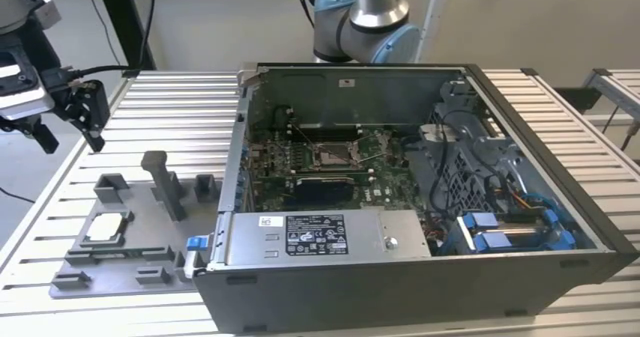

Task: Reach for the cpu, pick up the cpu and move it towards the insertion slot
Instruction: 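Pick up the cpu and move it towards the insertion slot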

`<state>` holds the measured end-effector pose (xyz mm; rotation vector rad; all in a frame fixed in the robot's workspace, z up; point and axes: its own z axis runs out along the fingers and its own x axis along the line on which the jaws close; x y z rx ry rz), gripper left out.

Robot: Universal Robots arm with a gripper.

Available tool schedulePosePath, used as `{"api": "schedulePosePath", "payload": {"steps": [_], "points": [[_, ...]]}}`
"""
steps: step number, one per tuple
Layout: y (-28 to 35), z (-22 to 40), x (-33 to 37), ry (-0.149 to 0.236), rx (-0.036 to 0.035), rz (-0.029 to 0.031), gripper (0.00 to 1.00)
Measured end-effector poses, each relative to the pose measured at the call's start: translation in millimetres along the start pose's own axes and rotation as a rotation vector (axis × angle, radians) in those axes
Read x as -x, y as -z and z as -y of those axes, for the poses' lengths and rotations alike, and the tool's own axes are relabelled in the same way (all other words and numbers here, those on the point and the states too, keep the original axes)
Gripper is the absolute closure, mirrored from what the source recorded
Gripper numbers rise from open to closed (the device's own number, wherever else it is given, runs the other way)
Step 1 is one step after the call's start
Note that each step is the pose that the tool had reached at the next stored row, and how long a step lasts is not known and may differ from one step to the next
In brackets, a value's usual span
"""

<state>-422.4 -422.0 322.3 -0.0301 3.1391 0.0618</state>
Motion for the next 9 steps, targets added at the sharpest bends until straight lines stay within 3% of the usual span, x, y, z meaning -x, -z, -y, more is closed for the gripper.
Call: {"api": "schedulePosePath", "payload": {"steps": [9], "points": [[-12.0, 1.0, 0.0, 0.0, -0.0001, 0.0, 0.0]]}}
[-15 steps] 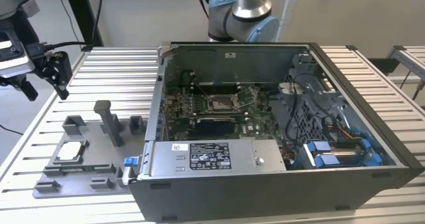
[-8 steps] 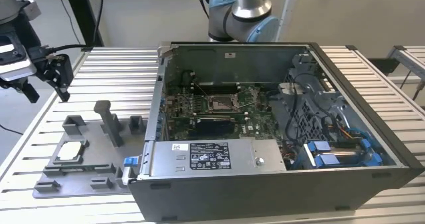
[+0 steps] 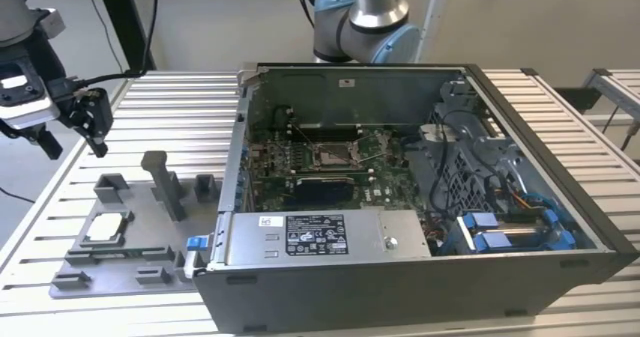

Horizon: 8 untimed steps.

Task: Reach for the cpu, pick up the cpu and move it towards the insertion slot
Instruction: 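Pick up the cpu and move it towards the insertion slot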

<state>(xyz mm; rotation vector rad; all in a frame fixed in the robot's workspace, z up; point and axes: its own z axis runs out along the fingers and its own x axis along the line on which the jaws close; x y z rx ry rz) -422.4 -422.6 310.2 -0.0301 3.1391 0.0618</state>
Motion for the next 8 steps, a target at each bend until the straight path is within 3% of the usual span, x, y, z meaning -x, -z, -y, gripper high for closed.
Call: {"api": "schedulePosePath", "payload": {"steps": [8], "points": [[-12.3, 2.2, -0.1, 0.0, 0.0, -0.0001, 0.0]]}}
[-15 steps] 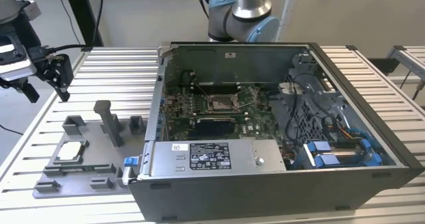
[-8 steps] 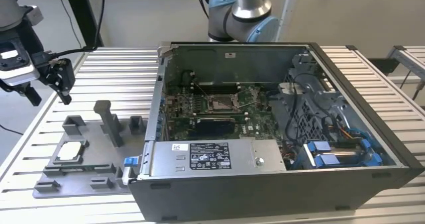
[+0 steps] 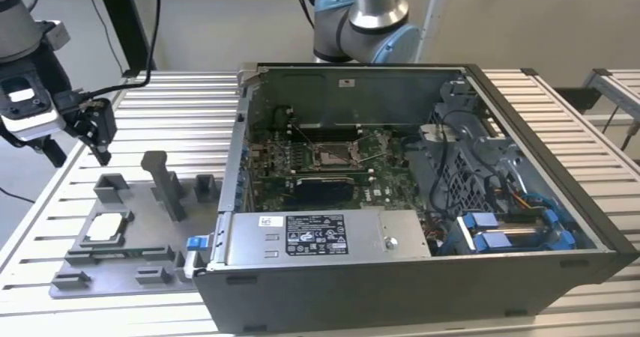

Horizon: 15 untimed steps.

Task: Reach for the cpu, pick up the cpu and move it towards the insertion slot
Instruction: 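Pick up the cpu and move it towards the insertion slot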

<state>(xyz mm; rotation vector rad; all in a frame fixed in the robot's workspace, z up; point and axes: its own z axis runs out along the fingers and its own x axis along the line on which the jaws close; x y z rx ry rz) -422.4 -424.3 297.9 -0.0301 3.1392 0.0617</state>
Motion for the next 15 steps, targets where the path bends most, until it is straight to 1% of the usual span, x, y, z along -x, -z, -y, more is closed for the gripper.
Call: {"api": "schedulePosePath", "payload": {"steps": [5, 11, 15], "points": [[-5.4, 3.6, -0.1, 0.0, 0.0001, 0.0, 0.0], [-10.3, 12.1, -0.2, 0.0, 0.0, -0.0002, 0.0], [-15.3, 16.8, -0.3, 0.0, 0.0, -0.0001, 0.0]]}}
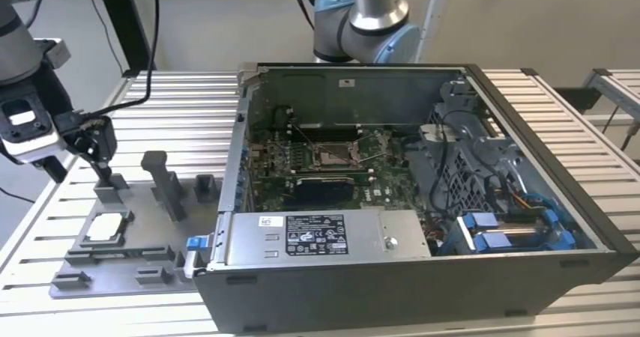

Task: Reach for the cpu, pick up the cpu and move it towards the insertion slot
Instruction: 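Pick up the cpu and move it towards the insertion slot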

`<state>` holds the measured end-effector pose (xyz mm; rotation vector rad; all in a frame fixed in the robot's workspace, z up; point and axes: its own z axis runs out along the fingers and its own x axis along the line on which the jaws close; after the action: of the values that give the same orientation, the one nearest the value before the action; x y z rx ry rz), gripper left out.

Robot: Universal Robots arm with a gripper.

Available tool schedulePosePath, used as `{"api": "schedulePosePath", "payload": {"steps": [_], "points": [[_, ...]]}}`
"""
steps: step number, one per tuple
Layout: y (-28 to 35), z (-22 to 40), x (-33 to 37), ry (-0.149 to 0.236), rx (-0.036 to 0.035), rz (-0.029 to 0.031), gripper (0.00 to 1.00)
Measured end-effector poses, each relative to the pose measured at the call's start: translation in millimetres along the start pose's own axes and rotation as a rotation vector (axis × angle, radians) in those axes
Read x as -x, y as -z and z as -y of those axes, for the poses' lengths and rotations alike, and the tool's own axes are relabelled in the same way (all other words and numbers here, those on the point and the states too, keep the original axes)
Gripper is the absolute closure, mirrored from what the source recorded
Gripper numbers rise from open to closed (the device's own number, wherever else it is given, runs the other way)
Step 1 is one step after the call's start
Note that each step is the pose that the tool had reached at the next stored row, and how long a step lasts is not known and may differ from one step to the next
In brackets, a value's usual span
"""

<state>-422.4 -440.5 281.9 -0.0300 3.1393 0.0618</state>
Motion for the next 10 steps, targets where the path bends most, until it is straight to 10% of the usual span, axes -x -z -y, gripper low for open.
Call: {"api": "schedulePosePath", "payload": {"steps": [10], "points": [[-13.3, 7.0, -0.2, 0.0, 0.0, 0.0, 0.0]]}}
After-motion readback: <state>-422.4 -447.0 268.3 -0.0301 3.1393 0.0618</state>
